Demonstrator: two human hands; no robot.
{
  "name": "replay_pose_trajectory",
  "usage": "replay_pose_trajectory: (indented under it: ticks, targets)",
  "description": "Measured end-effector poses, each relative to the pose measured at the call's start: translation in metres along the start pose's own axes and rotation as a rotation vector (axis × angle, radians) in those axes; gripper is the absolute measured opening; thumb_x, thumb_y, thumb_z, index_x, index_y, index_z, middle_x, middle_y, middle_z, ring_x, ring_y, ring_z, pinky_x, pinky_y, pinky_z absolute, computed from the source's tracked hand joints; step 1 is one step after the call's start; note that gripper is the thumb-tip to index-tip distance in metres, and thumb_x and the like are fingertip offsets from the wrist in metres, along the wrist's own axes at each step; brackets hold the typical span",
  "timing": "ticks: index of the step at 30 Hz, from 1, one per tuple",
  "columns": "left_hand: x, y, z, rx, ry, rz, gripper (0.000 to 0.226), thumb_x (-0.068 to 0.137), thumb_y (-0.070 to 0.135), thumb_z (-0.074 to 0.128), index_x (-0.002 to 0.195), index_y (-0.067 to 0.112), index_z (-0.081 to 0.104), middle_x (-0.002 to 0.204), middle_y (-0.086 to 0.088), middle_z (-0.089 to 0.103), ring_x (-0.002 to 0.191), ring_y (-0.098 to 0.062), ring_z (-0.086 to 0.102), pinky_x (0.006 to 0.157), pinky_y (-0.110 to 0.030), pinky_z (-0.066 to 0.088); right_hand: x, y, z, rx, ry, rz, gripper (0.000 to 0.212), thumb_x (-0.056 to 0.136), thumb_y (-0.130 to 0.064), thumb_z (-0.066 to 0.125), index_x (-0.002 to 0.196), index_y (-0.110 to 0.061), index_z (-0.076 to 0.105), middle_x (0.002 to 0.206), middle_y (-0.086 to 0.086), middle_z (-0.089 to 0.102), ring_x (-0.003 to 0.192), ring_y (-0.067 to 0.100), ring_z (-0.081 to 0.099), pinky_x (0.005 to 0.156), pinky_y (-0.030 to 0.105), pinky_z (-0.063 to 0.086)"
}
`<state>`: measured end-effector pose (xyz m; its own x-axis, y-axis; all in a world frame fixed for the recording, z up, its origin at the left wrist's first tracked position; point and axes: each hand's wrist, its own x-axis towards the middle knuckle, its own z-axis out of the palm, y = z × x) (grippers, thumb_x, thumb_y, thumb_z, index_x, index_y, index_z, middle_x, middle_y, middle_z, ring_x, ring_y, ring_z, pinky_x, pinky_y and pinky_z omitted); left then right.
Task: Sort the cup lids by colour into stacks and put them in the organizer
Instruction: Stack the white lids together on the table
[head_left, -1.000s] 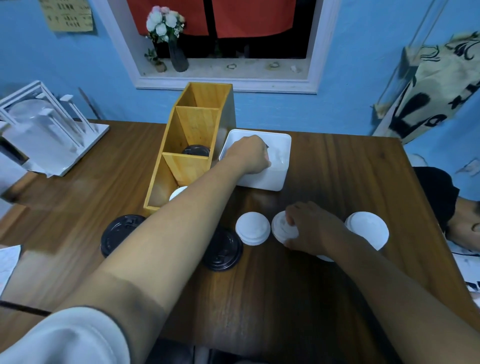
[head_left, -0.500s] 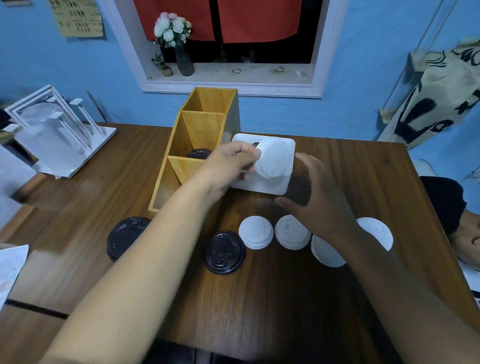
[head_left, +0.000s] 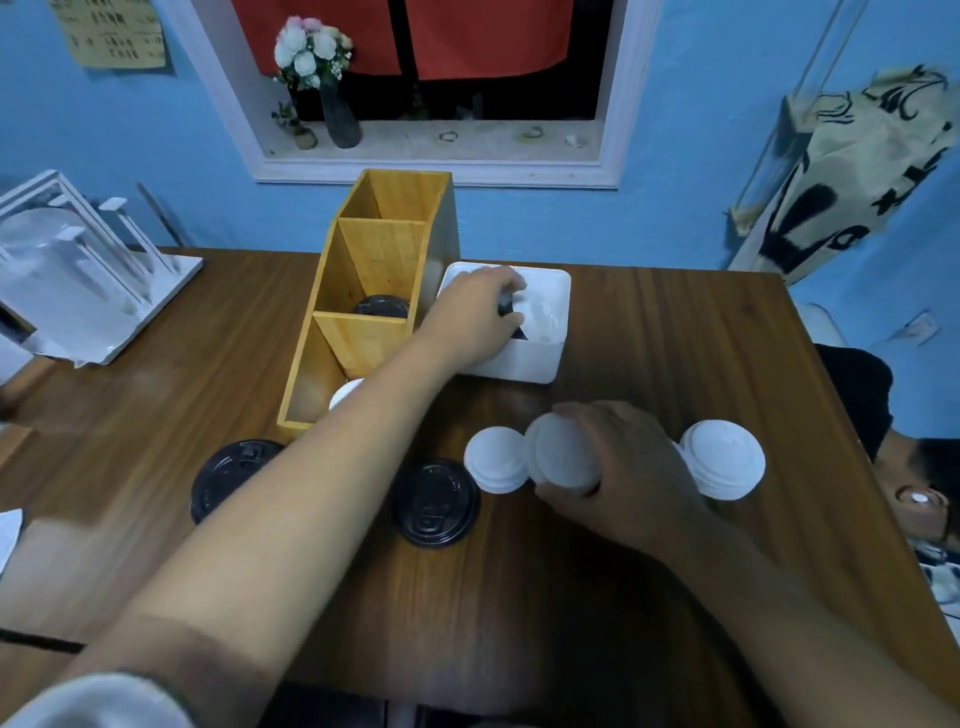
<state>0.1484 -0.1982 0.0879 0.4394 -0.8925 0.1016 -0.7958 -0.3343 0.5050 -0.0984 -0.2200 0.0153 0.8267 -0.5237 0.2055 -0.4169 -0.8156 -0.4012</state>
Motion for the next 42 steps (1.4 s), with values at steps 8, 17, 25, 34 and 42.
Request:
replay_pose_trajectory:
  ticks: [8,17,25,34,42]
  targets:
    - [0.067,0.000,0.024,0.569,-0.310,0.217,0.068,0.088,0.055,0.069,0.146,0.025,0.052,0.143,-0.009,0.058,0.130,-0.034,0.048,0.105,-0.051,0.044,-0.032,-0.008,0.021,-0.172,-0.139,-0.137,0.084,0.071,-0.085,0.053,0.133,-0.027,0.052,0.133,-0.005,0.062,0.125,0.017,0.053,0.116,0.040,0.021]
    - [0.032,0.003,-0.007,0.191,-0.063,0.146,0.062,0.080,0.052,0.081,0.128,0.018,0.058,0.126,-0.005,0.061,0.120,-0.027,0.052,0.091,-0.037,0.043,-0.037,-0.003,0.028,-0.263,-0.238,-0.239,0.079,0.079,-0.083,0.045,0.132,-0.026,0.056,0.143,-0.006,0.055,0.142,0.020,0.039,0.122,0.059,0.003]
    - [-0.125,-0.003,0.002,-0.195,0.042,0.008,0.051,0.077,0.056,0.082,0.117,0.034,0.060,0.115,0.015,0.061,0.103,-0.005,0.056,0.081,-0.022,0.047,-0.039,-0.001,0.020,-0.281,-0.155,-0.199,0.076,0.090,-0.080,0.029,0.139,-0.027,0.056,0.155,-0.002,0.044,0.147,0.025,0.031,0.118,0.066,0.012]
    - [-0.150,-0.023,0.057,0.073,-0.054,-0.084,0.060,0.079,0.055,0.081,0.125,0.023,0.059,0.122,0.004,0.060,0.101,-0.014,0.058,0.079,-0.026,0.047,0.020,0.012,-0.001,-0.148,-0.291,0.031,0.059,0.092,-0.047,0.063,0.146,-0.033,0.042,0.156,-0.007,0.039,0.140,0.018,0.039,0.110,0.039,0.037]
    - [-0.143,-0.027,0.064,0.191,-0.088,0.031,0.060,0.083,0.047,0.080,0.129,0.019,0.054,0.130,0.002,0.055,0.107,-0.023,0.060,0.080,-0.039,0.057,0.040,0.006,-0.003,-0.196,-0.495,0.040,0.059,0.080,-0.044,0.079,0.128,-0.029,0.047,0.127,-0.002,0.060,0.107,0.019,0.058,0.077,0.032,0.048]
